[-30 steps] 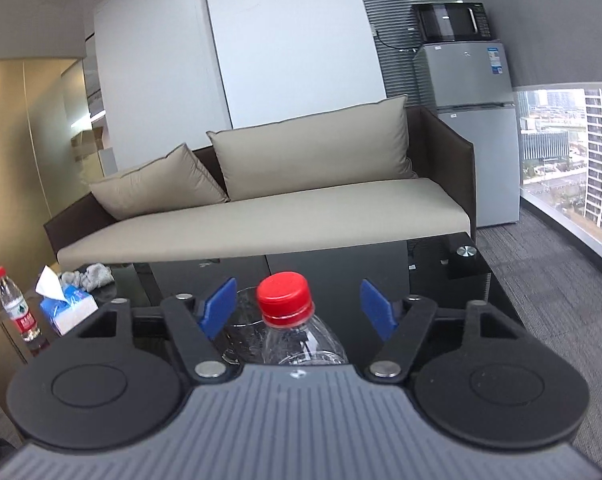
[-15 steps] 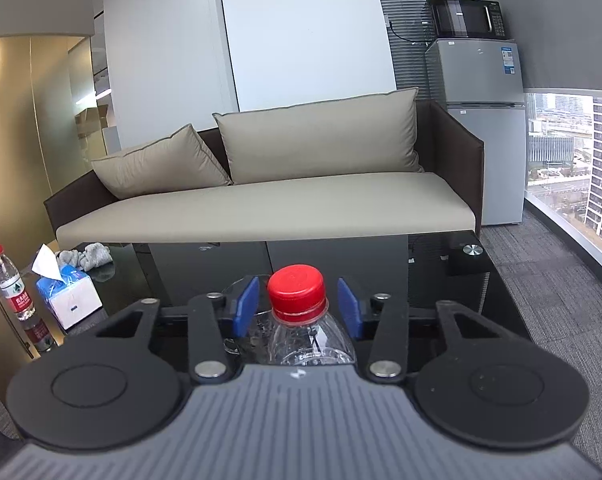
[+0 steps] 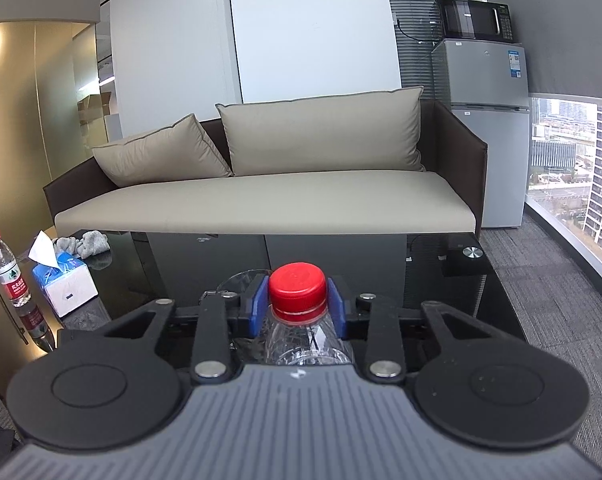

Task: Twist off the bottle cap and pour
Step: 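Close the right gripper around the red cap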

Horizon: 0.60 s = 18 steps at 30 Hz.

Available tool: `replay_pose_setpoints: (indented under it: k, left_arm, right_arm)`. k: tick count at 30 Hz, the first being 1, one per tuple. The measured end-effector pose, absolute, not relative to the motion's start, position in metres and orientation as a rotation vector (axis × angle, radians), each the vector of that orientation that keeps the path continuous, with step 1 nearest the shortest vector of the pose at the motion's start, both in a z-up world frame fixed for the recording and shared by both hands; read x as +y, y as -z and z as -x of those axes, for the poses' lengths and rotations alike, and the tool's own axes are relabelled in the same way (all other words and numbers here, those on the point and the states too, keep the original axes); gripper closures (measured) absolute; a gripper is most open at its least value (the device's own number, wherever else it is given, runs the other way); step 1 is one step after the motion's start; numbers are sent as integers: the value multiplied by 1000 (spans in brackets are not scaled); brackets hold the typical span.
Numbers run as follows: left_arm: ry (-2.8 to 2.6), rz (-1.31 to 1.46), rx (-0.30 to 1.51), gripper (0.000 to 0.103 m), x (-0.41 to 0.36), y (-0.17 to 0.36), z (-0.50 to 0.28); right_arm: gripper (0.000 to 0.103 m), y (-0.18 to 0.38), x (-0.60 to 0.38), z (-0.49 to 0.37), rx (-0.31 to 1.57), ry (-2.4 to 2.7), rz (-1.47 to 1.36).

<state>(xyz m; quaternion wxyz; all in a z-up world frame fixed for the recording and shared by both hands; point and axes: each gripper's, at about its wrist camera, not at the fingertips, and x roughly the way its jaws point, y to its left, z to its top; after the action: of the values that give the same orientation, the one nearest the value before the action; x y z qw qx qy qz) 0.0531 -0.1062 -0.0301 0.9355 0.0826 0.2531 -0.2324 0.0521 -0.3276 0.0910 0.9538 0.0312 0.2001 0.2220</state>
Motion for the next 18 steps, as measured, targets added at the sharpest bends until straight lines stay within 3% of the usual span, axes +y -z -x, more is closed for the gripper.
replay_pose_setpoints:
  k: [18]
  left_arm:
    - [488, -174, 515, 47, -107, 31, -53]
  right_arm:
    - [70, -92, -339, -66, 419, -597, 35]
